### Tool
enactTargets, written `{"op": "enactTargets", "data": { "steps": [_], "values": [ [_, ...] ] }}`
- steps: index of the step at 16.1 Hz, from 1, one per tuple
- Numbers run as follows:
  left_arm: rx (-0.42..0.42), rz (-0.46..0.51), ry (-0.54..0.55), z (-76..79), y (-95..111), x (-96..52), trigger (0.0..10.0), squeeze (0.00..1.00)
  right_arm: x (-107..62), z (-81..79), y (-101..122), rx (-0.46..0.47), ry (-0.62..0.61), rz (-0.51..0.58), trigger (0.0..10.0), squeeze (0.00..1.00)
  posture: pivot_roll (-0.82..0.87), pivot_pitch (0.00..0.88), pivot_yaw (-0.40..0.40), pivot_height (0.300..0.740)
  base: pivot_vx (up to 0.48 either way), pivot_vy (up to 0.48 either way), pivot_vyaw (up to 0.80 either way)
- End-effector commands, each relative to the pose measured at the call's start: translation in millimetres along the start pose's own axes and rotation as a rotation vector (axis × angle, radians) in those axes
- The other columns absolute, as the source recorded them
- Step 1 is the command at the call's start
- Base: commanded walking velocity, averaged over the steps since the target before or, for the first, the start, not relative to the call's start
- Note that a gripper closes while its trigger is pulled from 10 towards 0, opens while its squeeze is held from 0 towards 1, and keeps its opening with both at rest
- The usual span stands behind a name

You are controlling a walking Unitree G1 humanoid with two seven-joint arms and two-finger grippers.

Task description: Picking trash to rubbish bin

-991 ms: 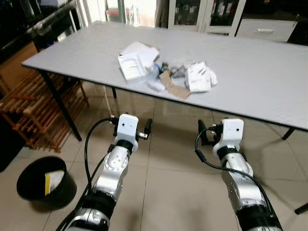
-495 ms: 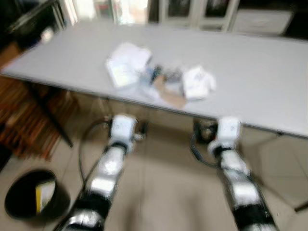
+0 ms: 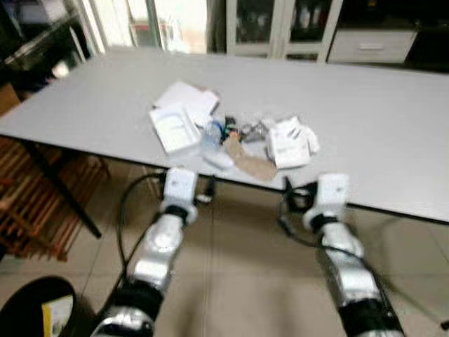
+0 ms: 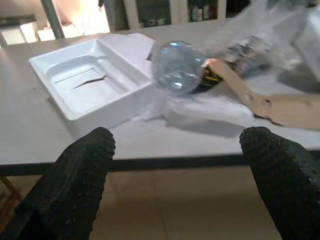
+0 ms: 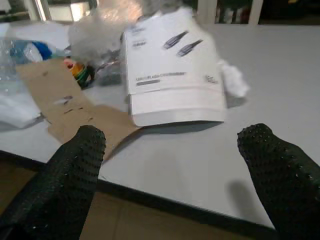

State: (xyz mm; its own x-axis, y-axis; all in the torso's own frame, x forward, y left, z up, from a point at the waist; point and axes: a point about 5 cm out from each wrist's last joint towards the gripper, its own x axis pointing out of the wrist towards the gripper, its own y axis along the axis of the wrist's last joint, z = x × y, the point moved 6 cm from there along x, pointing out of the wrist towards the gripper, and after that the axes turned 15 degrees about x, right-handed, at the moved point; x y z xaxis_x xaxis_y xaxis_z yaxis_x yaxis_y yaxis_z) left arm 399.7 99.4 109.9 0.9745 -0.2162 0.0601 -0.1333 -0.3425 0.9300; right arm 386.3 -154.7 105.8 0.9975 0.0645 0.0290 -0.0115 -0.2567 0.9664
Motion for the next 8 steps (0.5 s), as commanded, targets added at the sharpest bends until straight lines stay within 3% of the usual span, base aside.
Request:
{"op": "enactTargets", "data": {
  "steps": [1,8],
  "values": [
    [-0.011,0.026,-0.050,13.1,7.4,1.3,10.0,0.00,-1.1,11.0,3.8,-0.012,-0.026,0.006,10.0,0.00,-0.08,0.105,0.050,0.740,0.000,0.000,0.00],
    [0.008,0.023,-0.090,19.2,6.0,-0.1,10.0,0.00,-0.5,10.9,3.5,-0.011,-0.030,0.006,10.0,0.00,-0.07,0.104,0.051,0.740,0.000,0.000,0.00]
  ]
}}
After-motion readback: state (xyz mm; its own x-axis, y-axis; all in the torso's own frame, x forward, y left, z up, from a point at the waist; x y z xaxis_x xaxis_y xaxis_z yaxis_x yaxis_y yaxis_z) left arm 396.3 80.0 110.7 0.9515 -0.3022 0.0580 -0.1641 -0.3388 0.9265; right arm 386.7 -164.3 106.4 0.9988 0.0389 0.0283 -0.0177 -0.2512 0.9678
